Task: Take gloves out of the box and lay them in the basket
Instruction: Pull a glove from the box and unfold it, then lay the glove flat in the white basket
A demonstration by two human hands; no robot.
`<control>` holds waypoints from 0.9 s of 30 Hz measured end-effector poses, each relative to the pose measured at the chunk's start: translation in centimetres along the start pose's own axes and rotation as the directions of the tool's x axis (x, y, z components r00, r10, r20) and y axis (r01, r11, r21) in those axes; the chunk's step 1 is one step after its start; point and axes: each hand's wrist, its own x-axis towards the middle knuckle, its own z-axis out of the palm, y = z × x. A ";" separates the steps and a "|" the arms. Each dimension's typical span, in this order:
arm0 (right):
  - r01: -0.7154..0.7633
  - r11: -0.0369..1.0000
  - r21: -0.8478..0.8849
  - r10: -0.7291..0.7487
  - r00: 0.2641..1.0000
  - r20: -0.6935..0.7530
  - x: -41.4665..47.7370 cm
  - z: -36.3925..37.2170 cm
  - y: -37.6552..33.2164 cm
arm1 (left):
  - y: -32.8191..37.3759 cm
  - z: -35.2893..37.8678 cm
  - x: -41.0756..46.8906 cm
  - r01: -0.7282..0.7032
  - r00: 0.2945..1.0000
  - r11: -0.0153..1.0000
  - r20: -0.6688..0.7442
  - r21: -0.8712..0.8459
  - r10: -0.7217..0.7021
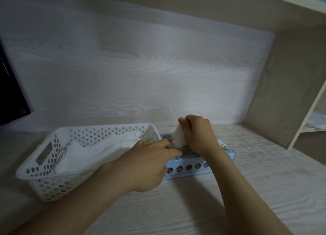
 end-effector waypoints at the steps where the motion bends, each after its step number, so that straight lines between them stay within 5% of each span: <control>1: -0.007 0.999 0.037 0.008 1.000 -0.019 0.0 0.0 -0.1 | 0.0 -0.1 0.1 0.000 1.000 1.000 -0.001 -0.005 0.000; 8: -0.068 0.937 0.343 0.105 0.990 -0.090 -0.1 -0.3 -0.5 | 0.0 0.1 0.3 0.011 0.999 1.000 -0.036 0.005 -0.010; 18: -0.123 0.646 0.754 0.349 0.925 -0.148 -0.1 -1.4 -0.6 | 0.1 -0.5 -0.1 0.007 1.000 1.000 -0.016 -0.025 -0.007; 27: 0.129 0.719 0.683 0.251 0.867 -0.429 -0.5 -3.9 -4.4 | 0.0 -0.3 0.0 -0.003 1.000 1.000 -0.019 0.007 0.003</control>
